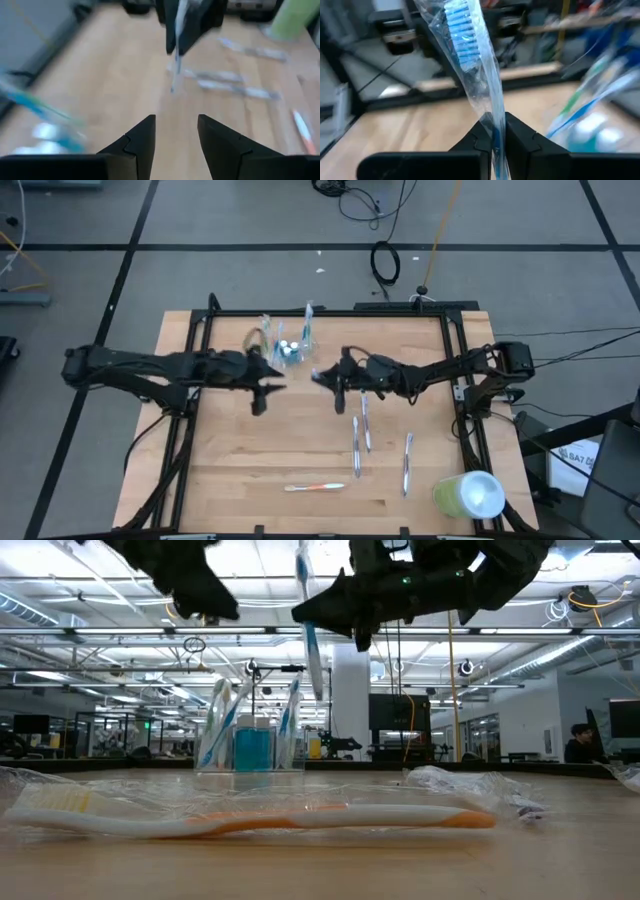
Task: Pick & Place toothbrushing station
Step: Put the blue toothbrush into the transparent organizer
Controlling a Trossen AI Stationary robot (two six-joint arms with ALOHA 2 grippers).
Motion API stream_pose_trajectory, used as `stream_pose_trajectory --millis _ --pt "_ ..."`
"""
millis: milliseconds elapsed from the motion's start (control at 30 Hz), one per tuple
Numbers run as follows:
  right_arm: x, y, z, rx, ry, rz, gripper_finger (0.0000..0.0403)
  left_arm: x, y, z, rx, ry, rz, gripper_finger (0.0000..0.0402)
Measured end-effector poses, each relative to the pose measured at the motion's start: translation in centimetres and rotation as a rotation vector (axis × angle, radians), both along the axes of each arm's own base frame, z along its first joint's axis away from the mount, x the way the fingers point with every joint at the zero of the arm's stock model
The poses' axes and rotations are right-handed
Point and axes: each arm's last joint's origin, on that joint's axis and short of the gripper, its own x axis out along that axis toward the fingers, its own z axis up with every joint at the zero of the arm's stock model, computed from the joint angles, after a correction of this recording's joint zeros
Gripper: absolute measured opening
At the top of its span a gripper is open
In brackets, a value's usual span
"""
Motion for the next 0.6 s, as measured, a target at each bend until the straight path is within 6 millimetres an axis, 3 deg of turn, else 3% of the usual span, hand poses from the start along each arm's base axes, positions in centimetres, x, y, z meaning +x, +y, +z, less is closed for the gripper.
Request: stream_pose_trajectory --millis 167,300,600 --pt "-0.1 -2.6 1.6 -0.045 -0.186 -0.138 0.0025 -3.5 0.6 2.9 0.133 -0.115 0.136 0.0152" --pt "0.0 -5.4 1.1 -0.078 -0.268 -0.244 0.0022 -5.5 0.9 4.1 0.209 -0.168 0.205 0.0152" --pt "5.0 -11.1 -2.1 -0.027 -0.300 -0.283 0.0025 -6.2 1.0 4.1 0.244 -0.144 0.238 0.0152"
